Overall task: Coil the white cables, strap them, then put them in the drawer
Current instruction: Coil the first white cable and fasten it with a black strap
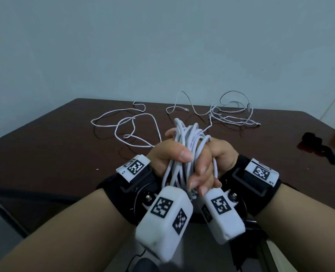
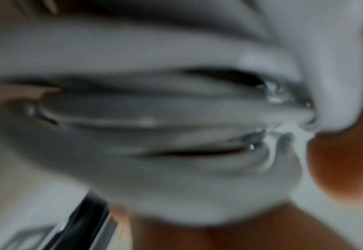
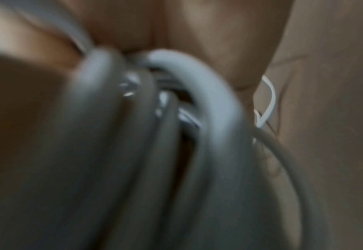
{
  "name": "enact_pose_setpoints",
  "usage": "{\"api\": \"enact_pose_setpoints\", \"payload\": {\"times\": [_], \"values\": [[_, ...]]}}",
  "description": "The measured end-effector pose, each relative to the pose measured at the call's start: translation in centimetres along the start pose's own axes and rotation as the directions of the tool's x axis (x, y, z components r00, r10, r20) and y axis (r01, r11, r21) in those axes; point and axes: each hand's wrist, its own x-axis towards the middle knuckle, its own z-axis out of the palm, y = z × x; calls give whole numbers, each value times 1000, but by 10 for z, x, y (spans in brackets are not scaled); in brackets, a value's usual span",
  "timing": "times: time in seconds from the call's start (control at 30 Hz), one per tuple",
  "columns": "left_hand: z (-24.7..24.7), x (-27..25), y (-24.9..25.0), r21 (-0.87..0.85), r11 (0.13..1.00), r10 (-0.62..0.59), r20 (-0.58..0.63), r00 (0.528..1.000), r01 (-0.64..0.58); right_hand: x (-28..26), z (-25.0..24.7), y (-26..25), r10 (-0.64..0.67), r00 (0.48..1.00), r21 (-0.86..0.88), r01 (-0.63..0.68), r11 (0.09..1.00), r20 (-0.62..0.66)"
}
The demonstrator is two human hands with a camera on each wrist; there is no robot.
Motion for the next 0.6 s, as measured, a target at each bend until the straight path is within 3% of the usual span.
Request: {"api": "enact_pose_setpoints", "payload": {"times": [0.07,0.17,0.23,0.3,0.37,0.47,0.53,0.6], "values": [[-11,-5,1,17,1000,-11,-40,999,12,3,-1,1,-75,996,42,77,996,-50],[-19,-14,2,93,994,-32,-270,962,60,16,-10,6,-227,964,-38,224,974,-139],[-23,-18,1,117,988,-29,-476,879,96,26,-25,13,-293,924,-87,280,956,-244],[-24,-19,2,176,975,6,-633,774,136,34,-37,19,-346,855,-249,264,932,-385],[-25,-17,2,282,929,47,-732,680,239,39,-44,22,-383,797,-408,190,893,-468],[-32,-13,-4,443,790,163,-818,552,423,42,-43,24,-413,748,-566,60,822,-520],[-33,-9,-11,523,699,263,-822,505,488,40,-44,24,-434,722,-599,35,800,-538],[-31,-4,-17,593,614,346,-795,498,520,35,-46,24,-459,705,-604,55,795,-541]]}}
